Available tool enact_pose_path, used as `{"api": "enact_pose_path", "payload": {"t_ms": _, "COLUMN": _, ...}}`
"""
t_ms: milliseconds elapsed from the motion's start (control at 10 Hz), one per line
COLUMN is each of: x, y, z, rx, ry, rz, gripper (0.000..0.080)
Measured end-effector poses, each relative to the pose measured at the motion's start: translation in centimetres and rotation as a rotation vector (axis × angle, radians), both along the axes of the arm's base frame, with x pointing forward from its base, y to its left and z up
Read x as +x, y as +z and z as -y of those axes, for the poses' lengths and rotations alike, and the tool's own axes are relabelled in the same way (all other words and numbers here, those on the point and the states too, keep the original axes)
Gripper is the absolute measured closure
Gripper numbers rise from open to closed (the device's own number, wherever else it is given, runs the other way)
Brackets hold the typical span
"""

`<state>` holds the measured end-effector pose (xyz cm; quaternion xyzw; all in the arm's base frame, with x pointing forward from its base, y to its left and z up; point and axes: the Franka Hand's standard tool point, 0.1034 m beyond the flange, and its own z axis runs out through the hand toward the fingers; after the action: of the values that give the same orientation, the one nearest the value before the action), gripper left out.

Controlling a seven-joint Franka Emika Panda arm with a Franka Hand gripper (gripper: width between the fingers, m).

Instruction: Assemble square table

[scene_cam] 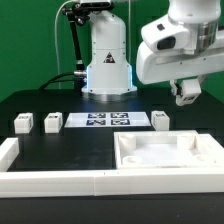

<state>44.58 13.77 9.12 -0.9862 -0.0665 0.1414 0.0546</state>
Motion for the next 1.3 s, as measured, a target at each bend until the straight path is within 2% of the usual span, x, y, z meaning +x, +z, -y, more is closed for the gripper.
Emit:
{"api": "enact_pose_path", "payload": {"t_ms": 500, "x": 1.0, "y": -0.3, "z": 0.5, "rx": 0.019, "ry": -0.030, "rz": 0.330, "gripper": 0.0512}}
{"api": "enact_pose_path", "payload": {"t_ms": 900, "x": 5.5, "y": 2.4, "z": 1.2, "rx": 0.047, "ry": -0.040, "rz": 0.575, "gripper": 0.0512}}
{"api": "enact_pose_path", "payload": {"t_ms": 1000, "x": 4.9, "y": 1.9, "z": 1.1, "rx": 0.045, "ry": -0.034, "rz": 0.552, "gripper": 0.0512}}
{"api": "enact_pose_path", "payload": {"t_ms": 1300, "x": 5.0, "y": 1.7, "z": 1.1, "rx": 0.046, "ry": -0.033, "rz": 0.555, "gripper": 0.0512}}
